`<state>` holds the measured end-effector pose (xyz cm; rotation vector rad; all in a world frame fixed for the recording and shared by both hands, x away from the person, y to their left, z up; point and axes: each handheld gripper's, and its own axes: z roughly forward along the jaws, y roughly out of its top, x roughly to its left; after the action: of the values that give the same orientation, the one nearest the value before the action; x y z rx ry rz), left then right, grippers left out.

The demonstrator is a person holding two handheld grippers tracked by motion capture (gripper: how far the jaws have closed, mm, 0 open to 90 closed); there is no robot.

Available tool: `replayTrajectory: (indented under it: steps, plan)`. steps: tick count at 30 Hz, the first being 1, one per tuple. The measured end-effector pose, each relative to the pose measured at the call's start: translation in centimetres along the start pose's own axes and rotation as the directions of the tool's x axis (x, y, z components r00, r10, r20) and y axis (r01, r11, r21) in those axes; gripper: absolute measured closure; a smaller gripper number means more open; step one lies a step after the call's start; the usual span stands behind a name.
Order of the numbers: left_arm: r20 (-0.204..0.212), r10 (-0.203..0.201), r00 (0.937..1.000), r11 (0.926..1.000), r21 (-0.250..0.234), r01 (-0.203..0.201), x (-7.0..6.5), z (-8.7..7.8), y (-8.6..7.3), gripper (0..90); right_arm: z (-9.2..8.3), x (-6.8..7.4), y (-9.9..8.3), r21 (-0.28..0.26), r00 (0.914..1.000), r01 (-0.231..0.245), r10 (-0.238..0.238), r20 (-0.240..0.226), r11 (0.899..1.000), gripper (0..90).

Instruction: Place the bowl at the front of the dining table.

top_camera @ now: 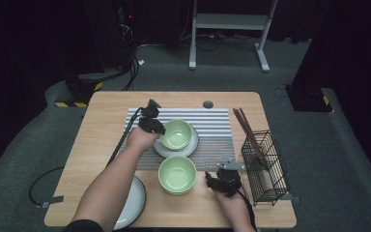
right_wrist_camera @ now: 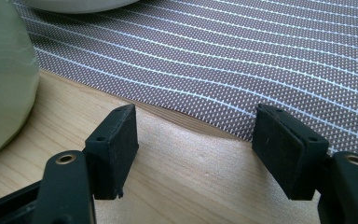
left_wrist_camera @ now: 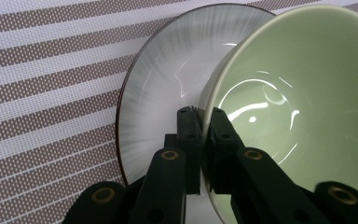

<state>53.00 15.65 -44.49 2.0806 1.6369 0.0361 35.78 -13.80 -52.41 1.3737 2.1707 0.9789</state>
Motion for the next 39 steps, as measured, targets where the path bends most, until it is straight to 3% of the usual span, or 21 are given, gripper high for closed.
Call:
replayTrajectory:
  steps: [28, 39]
  plan:
    - [-0.037, 0.012, 0.9992, 0.9999, -0.012, -0.012, -0.28, 0.11, 0.03, 84.9, 0.05, 0.05, 0.03, -0.001, 1.0000, 0.005, -0.005, 0.001, 1.000, 30.8]
    - [-0.030, 0.011, 0.9995, 0.9998, -0.016, -0.011, -0.26, 0.11, -0.11, 84.6, 0.07, 0.09, 0.04, -0.001, 1.0000, 0.008, -0.008, 0.003, 1.000, 30.9]
